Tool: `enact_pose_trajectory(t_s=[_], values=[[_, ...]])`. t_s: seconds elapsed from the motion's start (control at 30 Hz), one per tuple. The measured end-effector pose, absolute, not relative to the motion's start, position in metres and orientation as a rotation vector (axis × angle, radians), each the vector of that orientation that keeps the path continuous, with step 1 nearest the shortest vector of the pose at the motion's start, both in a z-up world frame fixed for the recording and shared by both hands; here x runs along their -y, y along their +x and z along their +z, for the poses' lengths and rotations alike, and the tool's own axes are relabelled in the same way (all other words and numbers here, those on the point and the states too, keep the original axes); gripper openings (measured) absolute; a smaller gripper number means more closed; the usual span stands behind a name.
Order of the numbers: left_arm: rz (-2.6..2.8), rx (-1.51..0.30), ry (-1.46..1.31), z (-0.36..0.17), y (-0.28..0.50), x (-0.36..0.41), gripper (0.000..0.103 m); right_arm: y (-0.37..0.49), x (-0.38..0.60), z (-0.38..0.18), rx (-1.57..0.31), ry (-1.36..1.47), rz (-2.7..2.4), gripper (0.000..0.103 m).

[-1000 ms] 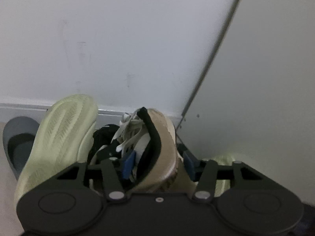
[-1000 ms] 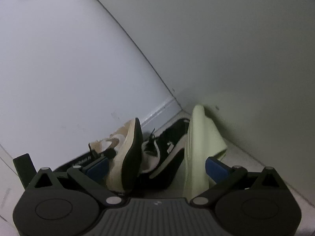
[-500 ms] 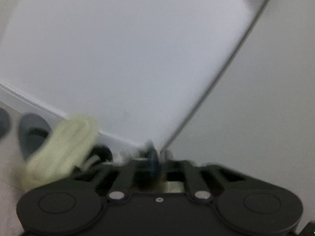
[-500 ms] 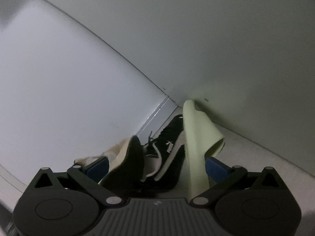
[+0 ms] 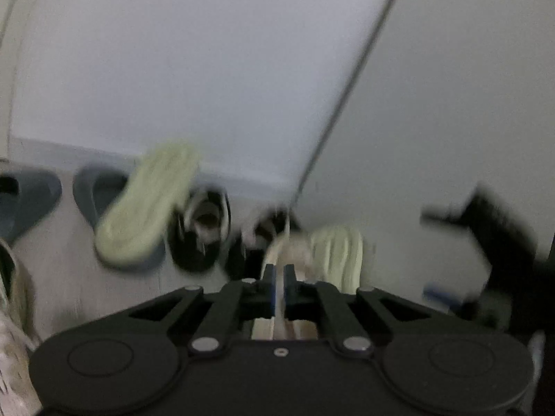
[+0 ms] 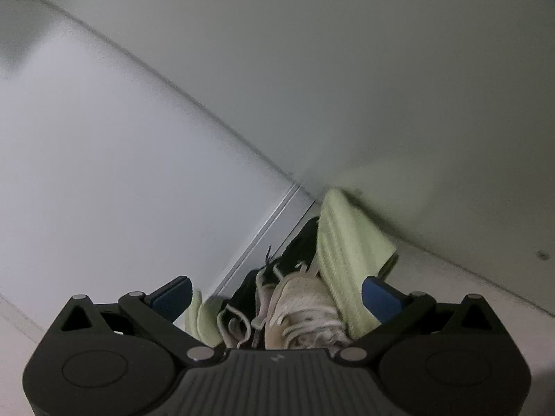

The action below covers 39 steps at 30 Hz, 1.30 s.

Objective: Organize scattered shoes

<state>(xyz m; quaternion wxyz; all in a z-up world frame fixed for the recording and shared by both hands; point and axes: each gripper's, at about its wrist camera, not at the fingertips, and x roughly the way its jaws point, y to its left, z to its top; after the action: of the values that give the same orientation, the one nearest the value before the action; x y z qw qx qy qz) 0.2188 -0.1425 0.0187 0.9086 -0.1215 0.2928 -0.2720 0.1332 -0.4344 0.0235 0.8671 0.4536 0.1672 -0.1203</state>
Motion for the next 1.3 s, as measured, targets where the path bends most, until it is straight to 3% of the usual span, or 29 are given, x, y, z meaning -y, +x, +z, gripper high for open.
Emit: enact_pose_trajectory(t_s=[0.03, 0.1, 0.17, 0.5, 0.57, 0.63, 0.8, 1.3], values=[[-0.569, -0.615, -0.237, 0.015, 0.218, 0.149, 0.012, 0.132, 0.436, 0.023, -0.351, 0.954, -0.265, 0.103], [-0.583, -0.624, -0.21, 0.01, 0.219, 0.162, 0.033, 0.134, 0.437, 0.022, -0.369, 0.943, -0.275, 0.103], [-0.601, -0.616, -0.187, 0.005, 0.221, 0.175, 0.045, 0.138, 0.436, 0.02, -0.398, 0.925, -0.279, 0.103], [-0.545, -0.601, 0.009, -0.022, 0.231, 0.238, 0.056, 0.149, 0.441, 0.01, -0.431, 0.915, -0.299, 0.103], [-0.502, -0.598, -0.017, -0.028, 0.235, 0.239, 0.055, 0.15, 0.441, 0.008, -0.437, 0.922, -0.299, 0.103], [-0.467, -0.586, -0.094, -0.033, 0.238, 0.233, 0.048, 0.15, 0.442, 0.008, -0.436, 0.921, -0.302, 0.103], [-0.348, -0.591, -0.233, -0.037, 0.239, 0.202, 0.023, 0.152, 0.44, 0.006, -0.44, 0.911, -0.301, 0.103], [-0.12, -0.718, -0.407, -0.04, 0.176, 0.108, 0.02, 0.152, 0.438, 0.005, -0.458, 0.92, -0.267, 0.103]])
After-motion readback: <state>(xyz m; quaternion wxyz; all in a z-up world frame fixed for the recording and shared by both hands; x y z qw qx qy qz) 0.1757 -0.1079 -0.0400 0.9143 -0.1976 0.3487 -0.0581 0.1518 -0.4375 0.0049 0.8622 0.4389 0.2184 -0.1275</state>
